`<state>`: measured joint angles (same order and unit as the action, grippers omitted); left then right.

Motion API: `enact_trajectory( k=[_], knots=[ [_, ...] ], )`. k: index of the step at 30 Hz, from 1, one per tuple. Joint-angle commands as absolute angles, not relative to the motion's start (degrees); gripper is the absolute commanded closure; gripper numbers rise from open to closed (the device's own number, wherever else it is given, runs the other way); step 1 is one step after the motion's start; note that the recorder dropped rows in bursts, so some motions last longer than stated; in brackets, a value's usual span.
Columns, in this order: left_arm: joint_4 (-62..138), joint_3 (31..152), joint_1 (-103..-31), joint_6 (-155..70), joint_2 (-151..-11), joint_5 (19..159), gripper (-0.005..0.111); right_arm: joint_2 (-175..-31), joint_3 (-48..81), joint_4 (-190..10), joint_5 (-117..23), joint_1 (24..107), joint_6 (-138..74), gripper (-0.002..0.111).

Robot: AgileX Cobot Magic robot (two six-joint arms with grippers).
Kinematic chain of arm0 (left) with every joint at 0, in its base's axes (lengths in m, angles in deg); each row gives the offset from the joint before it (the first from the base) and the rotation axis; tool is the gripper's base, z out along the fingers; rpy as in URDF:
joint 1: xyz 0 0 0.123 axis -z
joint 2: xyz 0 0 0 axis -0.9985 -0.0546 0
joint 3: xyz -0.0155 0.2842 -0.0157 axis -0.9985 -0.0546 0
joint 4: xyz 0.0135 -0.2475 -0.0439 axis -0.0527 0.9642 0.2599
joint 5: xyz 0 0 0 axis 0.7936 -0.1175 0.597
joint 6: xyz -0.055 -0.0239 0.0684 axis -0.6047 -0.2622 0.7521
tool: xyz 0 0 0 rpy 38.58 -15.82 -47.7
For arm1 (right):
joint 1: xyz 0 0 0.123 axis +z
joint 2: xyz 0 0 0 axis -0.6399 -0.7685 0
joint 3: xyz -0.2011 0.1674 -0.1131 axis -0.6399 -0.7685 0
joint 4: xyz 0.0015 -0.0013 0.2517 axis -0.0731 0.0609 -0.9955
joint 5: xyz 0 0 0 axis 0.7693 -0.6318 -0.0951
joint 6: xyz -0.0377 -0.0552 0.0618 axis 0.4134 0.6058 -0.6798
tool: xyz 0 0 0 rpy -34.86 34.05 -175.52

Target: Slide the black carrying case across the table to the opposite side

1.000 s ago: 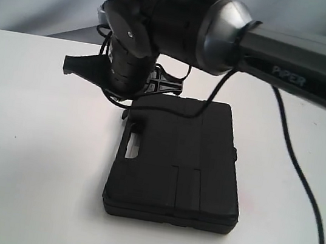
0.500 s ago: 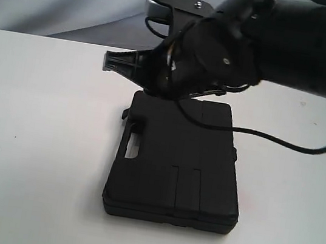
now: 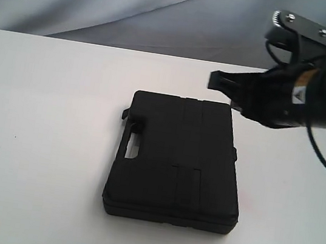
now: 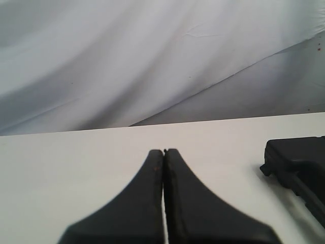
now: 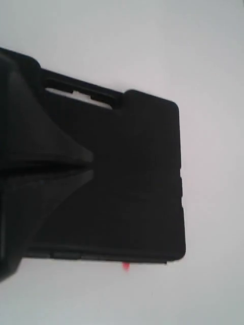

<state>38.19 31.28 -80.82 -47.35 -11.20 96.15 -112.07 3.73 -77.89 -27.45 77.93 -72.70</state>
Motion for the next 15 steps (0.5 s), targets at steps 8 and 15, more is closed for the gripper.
enact_trajectory(
  k=[8, 15],
  knots=[
    [38.19, 31.01, -80.92, -47.5, -10.95, 96.08, 0.107, -95.06, -10.79, -78.4, -34.43, 65.6, -67.98, 0.108],
    [38.19, 31.01, -80.92, -47.5, -10.95, 96.08, 0.107, -85.21, -15.23, -78.32, -34.55, 60.36, -61.52, 0.108]
  ],
)
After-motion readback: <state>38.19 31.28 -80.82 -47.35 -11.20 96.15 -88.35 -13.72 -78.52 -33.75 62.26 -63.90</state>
